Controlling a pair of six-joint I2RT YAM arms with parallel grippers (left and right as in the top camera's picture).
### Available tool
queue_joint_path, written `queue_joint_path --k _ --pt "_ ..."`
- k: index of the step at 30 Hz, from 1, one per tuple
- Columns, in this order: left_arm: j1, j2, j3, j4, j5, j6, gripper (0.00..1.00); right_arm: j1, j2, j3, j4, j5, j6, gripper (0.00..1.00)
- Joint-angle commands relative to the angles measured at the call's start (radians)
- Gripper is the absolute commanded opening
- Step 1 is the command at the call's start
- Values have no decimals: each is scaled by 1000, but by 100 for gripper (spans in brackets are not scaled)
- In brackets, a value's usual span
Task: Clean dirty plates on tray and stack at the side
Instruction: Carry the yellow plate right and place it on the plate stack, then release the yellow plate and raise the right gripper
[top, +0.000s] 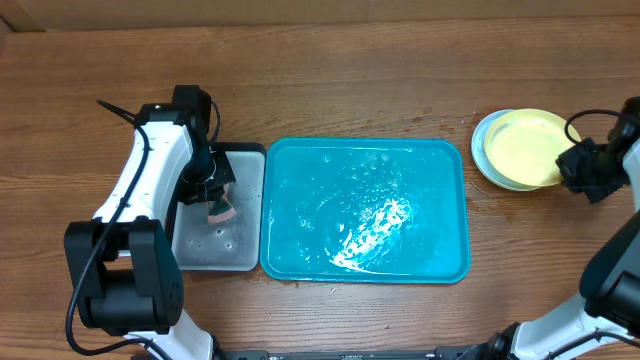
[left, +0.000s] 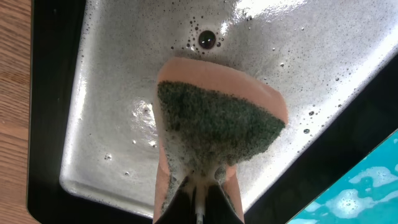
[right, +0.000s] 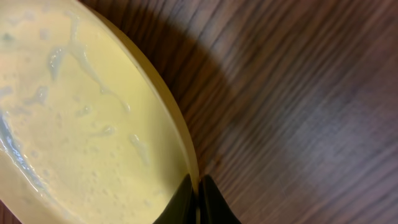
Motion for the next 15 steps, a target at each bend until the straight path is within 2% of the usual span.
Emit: queue_joint_path --k 1,2,9,15 --pt "8 -4 -1 3 11 18 4 24 24 0 23 -33 0 22" --pt "8 -4 -1 3 11 18 4 28 24 0 32 -46 0 24" --pt "8 -4 -1 3 11 18 4 62 25 2 78 -180 -70 25" --pt "8 -4 0 3 6 27 4 125 17 58 14 -198 -138 26"
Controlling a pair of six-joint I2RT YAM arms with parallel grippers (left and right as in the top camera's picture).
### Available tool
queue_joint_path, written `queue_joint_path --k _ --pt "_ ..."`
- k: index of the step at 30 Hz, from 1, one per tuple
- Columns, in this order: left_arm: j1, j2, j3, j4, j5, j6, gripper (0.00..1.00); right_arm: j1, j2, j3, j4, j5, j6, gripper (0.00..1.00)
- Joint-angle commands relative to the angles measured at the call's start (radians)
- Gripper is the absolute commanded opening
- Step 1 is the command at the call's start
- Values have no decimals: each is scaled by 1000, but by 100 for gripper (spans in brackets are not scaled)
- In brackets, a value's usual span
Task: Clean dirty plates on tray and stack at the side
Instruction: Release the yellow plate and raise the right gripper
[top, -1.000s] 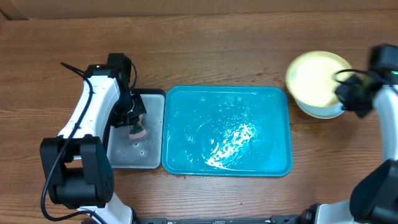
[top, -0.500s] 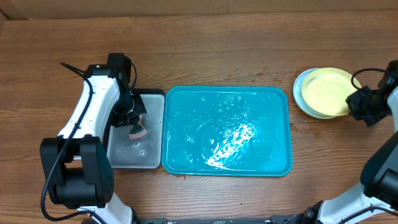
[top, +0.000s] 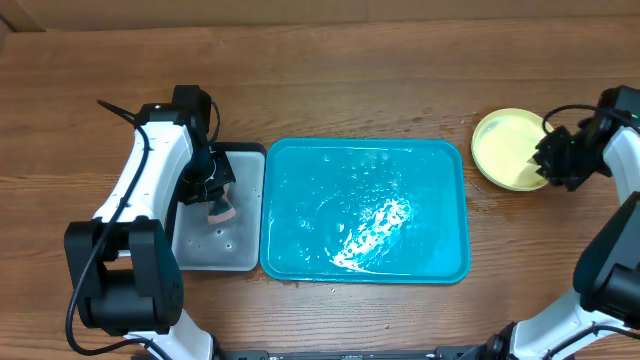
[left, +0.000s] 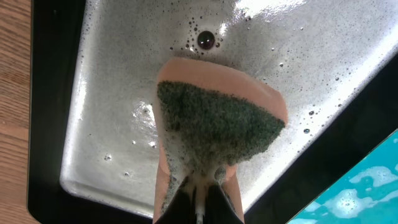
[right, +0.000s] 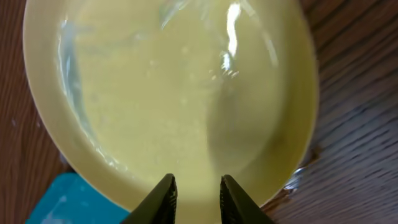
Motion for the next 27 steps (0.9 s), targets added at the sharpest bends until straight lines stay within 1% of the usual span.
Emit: queue_joint_path --k 1,5,10,14,16,21,22,23,24,25,27 --pt "8 -4 -1 3 1 28 4 51 -15 69 -31 -37 -71 26" --pt "8 -4 -4 3 -53 30 4 107 -65 135 -88 -36 -88 26" --pt "8 -4 -27 23 -65 30 5 196 -162 202 -135 -37 -135 30" --pt "8 -4 -71 94 -71 30 4 288 -259 221 -161 -36 -185 35" --pt "8 -4 -92 134 -71 30 4 328 -299 221 -174 -37 -189 38" --pt "8 -4 -123 210 -70 30 4 430 -386 221 -231 -36 -210 40" --pt "8 -4 -124 213 -70 30 6 448 -400 221 -240 -35 -222 40" --pt "8 -4 -124 216 -70 30 13 466 -413 221 -247 -33 -235 41" --pt "8 -4 -124 219 -68 30 23 483 -425 221 -250 -31 -247 41" --pt "8 -4 -124 220 -68 30 38 500 -438 221 -252 -18 -249 42" --pt "8 -4 -124 221 -68 30 61 526 -457 221 -251 2 -249 44"
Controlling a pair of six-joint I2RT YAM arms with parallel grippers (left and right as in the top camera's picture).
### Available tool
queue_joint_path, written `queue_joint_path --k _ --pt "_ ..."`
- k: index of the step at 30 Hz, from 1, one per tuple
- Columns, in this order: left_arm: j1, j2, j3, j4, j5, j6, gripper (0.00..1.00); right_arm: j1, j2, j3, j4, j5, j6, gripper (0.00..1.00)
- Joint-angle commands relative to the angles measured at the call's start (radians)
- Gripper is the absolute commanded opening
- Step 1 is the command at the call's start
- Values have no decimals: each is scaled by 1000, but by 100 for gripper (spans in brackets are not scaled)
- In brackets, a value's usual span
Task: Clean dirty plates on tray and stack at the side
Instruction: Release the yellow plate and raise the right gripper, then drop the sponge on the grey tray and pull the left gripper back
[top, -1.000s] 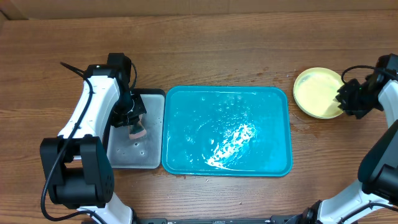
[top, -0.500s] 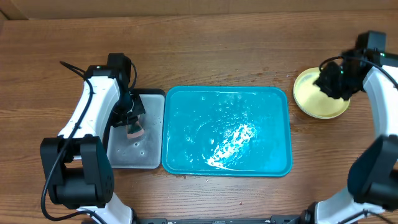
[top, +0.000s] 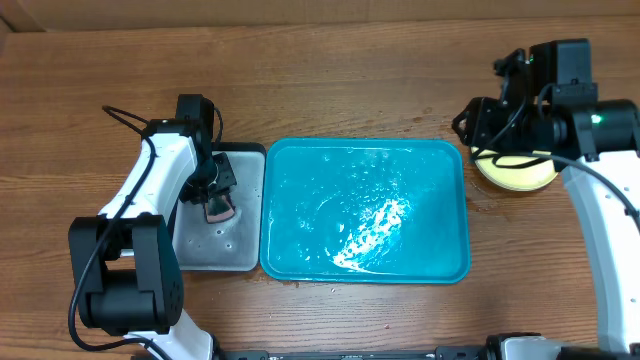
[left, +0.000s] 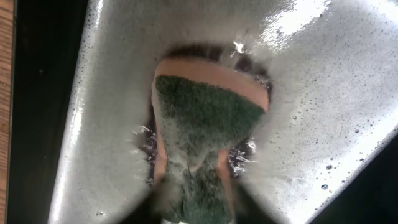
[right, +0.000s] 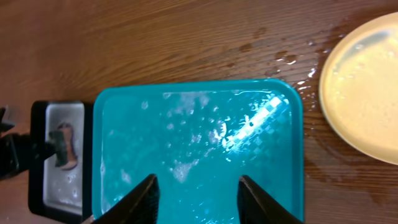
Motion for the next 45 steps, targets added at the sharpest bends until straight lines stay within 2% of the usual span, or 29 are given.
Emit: queue_joint_path --k 1,2,4,9,14,23,28,35,43,45 --pt "8 -4 -7 3 -11 8 75 46 -50 18 3 35 -32 46" --pt "8 -4 -7 3 -11 8 89 56 -57 18 3 39 -33 46" --pt "8 -4 -7 3 -11 7 100 72 -65 18 1 37 -43 46" --pt "8 -18 27 -20 -11 -3 100 124 -88 18 -8 46 -103 54" --pt "7 -119 130 -94 -11 2 100 175 -122 18 -8 150 -103 64" --pt "-37 -428 325 -225 -24 80 100 201 -166 18 -6 196 -137 66" --pt "-92 -642 329 -254 -97 84 100 201 -166 18 -10 196 -152 69" --pt "-137 -875 329 -378 -105 94 100 201 -166 18 -11 196 -151 72" --pt "-137 -987 329 -576 -117 52 100 201 -166 18 -4 196 -152 73" --pt "-137 -986 328 -615 -117 52 100 201 -166 18 0 196 -152 78"
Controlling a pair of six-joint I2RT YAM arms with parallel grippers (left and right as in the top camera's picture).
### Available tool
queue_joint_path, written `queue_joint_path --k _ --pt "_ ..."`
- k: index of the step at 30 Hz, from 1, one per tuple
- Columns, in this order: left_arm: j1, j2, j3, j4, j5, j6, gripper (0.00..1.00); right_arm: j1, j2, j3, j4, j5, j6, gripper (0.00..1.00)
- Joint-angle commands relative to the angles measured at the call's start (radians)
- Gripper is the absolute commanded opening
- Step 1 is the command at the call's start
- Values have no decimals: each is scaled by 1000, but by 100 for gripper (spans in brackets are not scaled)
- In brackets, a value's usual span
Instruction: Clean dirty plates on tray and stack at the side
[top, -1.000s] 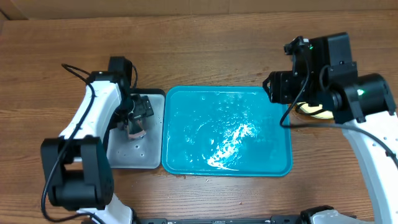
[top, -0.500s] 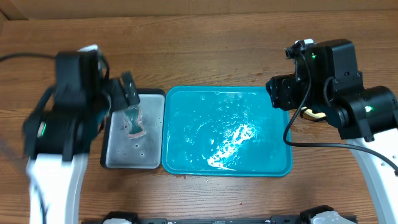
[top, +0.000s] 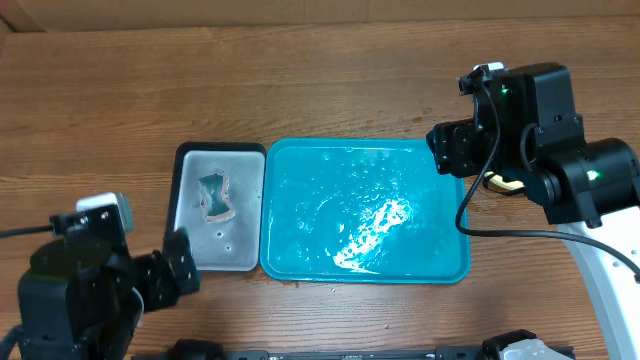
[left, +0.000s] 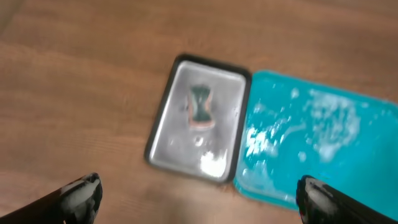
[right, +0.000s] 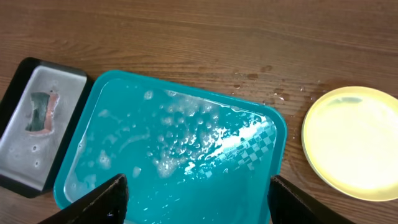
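The pale yellow plate (right: 351, 142) lies on the wood to the right of the teal tray (right: 180, 149); any plate beneath it is hidden. In the overhead view only a sliver of the yellow plate (top: 505, 185) shows under my right arm. The teal tray (top: 365, 215) holds soapy water and no plates. The pink and green sponge (top: 215, 197) lies loose in the grey dish (top: 190, 240). My right gripper (right: 199, 205) hangs wide open high over the tray. Wide open as well, my left gripper (left: 199, 205) is high above the table's front left, far from the sponge (left: 200, 107).
Water drops wet the wood (right: 273, 93) between the tray and the plate. The black-rimmed grey dish (left: 196, 124) touches the tray's left side. Bare wooden table surrounds everything, and a cardboard wall runs along the far edge.
My left gripper has let go of the sponge, which now lies in the grey dish, and that arm has pulled back to the front left. The right gripper is higher and wider open.
At first my right gripper was shut on the yellow plate's rim, the plate lying offset on a pale blue one. It then stood open over the squared-up stack and rose away. My left gripper held the sponge over the dish, pressed it in, and has now released it.
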Motion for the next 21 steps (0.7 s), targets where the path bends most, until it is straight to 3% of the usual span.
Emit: queue_joint_path --k 1,3,5,21 --pt "-7 3 6 -44 -20 -19 100 5 -15 18 11 9 -4 80" --pt "-7 3 6 -61 -20 -18 100 5 -15 18 13 9 -4 82" --pt "-7 3 6 -65 -20 -18 100 5 -15 18 13 9 -4 100" --pt "-7 3 6 -79 7 -18 100 5 -14 18 40 9 -3 100"
